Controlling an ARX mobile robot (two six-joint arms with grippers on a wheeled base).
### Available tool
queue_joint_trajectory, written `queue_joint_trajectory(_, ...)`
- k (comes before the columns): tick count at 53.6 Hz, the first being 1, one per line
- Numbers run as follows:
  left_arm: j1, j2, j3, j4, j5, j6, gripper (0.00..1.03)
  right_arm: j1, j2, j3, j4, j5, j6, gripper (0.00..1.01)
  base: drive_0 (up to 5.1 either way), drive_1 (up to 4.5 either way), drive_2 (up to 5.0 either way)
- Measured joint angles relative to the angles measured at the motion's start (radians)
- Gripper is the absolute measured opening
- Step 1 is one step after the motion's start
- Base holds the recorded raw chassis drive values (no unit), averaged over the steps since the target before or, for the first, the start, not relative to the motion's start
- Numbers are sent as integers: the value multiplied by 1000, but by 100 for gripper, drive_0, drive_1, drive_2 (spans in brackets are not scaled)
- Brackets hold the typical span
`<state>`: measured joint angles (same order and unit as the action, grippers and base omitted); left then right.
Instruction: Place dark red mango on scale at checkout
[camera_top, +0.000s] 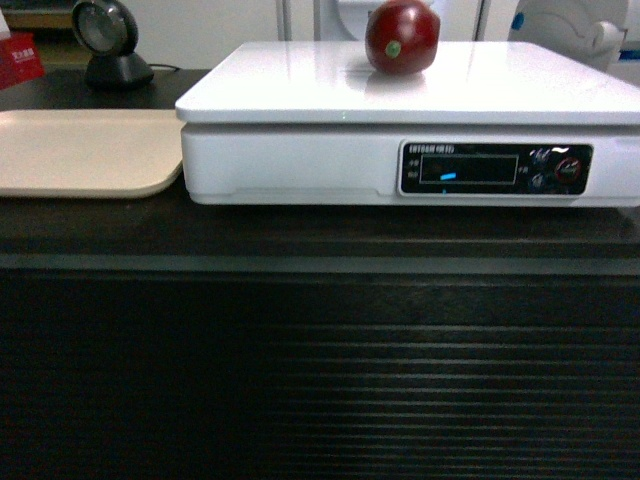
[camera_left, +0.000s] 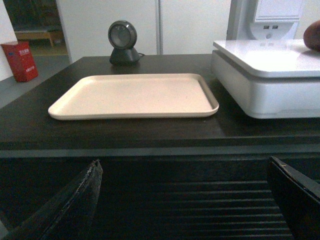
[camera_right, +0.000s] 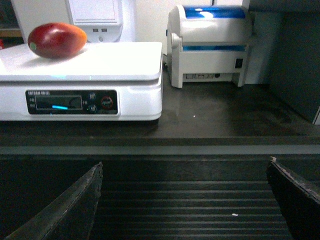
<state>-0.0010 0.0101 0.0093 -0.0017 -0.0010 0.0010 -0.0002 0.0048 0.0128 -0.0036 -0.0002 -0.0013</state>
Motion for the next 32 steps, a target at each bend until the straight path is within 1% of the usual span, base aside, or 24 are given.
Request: queue_joint_trajectory(32, 0, 0, 0, -1, 0, 0, 98, 0, 0, 0, 0, 0, 1, 98, 0, 0, 0)
